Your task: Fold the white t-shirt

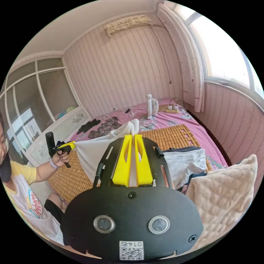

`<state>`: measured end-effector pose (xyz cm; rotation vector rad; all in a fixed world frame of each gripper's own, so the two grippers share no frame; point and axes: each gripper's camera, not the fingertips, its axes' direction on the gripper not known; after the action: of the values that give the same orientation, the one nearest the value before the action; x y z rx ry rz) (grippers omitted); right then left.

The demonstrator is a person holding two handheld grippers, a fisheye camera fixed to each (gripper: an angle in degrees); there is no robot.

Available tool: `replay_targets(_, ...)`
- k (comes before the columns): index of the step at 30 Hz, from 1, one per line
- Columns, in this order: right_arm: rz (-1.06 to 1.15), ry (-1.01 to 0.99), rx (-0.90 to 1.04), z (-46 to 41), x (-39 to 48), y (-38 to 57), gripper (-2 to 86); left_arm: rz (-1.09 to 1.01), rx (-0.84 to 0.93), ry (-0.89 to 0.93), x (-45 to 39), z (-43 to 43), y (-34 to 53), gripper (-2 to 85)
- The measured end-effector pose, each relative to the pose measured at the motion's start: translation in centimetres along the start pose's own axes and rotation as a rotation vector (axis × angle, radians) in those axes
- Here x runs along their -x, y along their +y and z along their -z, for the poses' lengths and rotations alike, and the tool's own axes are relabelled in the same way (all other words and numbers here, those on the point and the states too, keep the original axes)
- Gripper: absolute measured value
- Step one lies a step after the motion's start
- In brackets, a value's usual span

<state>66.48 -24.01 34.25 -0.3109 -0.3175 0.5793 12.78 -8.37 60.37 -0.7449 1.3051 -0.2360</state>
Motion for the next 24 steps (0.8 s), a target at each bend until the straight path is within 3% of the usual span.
replay_targets(2,-0.137,0.14,0.054,-2.7,-4.1,-1.9,6.6,0.275,-0.001,-0.018,4.8,-6.3,-0.5,-0.2)
replay_targets(5,-0.26,0.198,0.133,-6.3,-6.9,-1.0,9.3,0.386,0.022,-0.063,6.5,-9.3,1.9,-0.4)
replay_targets(11,0.086,0.363,0.188,-9.1,0.6,7.1,8.3,0.172,0.255,-0.215,4.7,-2.3,9.3,-0.6)
replay_targets(18,0.339,0.064,0.435,-14.1,11.9,21.6,6.4,0.363,0.309,-0.503,3.5,15.6,18.8,-0.5)
replay_targets(24,0.563,-0.19,0.447,-19.7,23.2,26.1,5.1,0.643,0.241,-0.674,2.0,28.9,26.2,1.4)
